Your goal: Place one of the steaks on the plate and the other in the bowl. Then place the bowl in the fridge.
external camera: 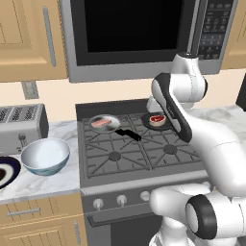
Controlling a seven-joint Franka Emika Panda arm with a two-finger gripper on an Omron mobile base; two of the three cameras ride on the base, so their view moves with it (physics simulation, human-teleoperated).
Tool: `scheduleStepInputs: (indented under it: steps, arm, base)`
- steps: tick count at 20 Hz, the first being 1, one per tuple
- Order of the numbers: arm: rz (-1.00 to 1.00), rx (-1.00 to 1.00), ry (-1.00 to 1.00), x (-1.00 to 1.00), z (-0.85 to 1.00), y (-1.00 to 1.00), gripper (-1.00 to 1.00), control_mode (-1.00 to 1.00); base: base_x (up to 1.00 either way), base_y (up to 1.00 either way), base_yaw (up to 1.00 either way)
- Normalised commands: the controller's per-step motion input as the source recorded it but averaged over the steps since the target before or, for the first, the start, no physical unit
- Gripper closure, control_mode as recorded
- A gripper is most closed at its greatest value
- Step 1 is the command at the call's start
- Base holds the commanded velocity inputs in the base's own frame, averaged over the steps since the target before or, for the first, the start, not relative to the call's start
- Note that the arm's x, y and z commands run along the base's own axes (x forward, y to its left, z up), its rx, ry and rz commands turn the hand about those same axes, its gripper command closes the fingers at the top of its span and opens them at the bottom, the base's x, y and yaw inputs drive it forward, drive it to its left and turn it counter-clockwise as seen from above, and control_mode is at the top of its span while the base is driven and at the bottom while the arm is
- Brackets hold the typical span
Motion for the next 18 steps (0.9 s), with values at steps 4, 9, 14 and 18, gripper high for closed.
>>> scheduleStepInputs:
  steps: [4,9,14,18]
  arm:
    - [0.0,0.02,-0.04,-0.35,-0.01,0.21,-1.0,-1.0]
    - [0.0,0.04,0.01,-0.36,-0.23,0.13,-1.0,-1.0]
    - [-0.02,-0.01,0.01,-0.03,-0.3,-0.16,-1.0,-1.0]
    - [-0.09,0.0,0.0,0.04,-0.31,-0.56,-1.0,-1.0]
  base:
    - [0.0,0.0,0.0]
    - [0.0,0.0,0.0]
    - [0.0,0.0,0.0]
    - [0.0,0.0,0.0]
